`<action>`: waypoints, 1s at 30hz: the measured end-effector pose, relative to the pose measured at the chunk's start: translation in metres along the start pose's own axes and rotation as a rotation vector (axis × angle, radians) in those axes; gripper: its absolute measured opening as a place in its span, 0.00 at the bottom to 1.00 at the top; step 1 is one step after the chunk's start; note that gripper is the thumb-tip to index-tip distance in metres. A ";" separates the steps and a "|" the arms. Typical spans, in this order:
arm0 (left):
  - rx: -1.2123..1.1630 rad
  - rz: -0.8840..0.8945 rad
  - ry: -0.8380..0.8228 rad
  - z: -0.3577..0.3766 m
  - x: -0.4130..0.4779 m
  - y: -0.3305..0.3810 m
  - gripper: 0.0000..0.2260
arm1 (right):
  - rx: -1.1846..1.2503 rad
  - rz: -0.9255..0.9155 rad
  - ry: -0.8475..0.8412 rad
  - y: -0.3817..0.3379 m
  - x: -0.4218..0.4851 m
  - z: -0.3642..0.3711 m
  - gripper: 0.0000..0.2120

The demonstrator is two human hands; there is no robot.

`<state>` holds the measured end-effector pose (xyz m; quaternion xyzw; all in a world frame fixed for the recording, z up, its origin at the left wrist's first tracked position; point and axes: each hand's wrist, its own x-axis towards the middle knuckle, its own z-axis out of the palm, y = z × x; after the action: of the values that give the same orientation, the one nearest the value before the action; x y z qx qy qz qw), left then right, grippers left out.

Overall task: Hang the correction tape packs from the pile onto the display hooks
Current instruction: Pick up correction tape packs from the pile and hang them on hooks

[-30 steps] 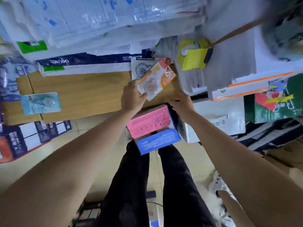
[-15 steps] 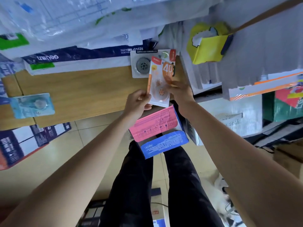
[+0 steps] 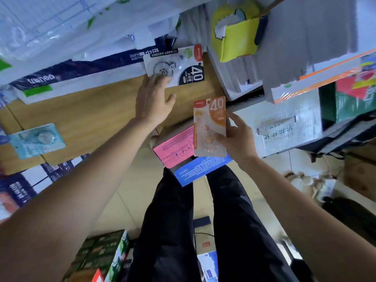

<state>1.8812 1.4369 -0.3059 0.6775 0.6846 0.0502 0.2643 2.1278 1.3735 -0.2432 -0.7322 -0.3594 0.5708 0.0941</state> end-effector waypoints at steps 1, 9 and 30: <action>0.068 0.053 0.021 0.004 0.013 0.002 0.21 | -0.088 -0.041 0.021 0.000 -0.002 -0.001 0.29; 0.303 0.068 -0.163 0.025 0.043 0.007 0.37 | -0.229 -0.148 0.065 0.016 -0.007 0.003 0.33; 0.015 -0.386 -0.092 0.005 -0.056 0.000 0.25 | -0.238 -0.103 -0.009 0.019 -0.018 -0.017 0.17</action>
<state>1.8803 1.3819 -0.2933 0.5373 0.7893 -0.0373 0.2949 2.1493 1.3530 -0.2336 -0.7163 -0.4621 0.5217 0.0340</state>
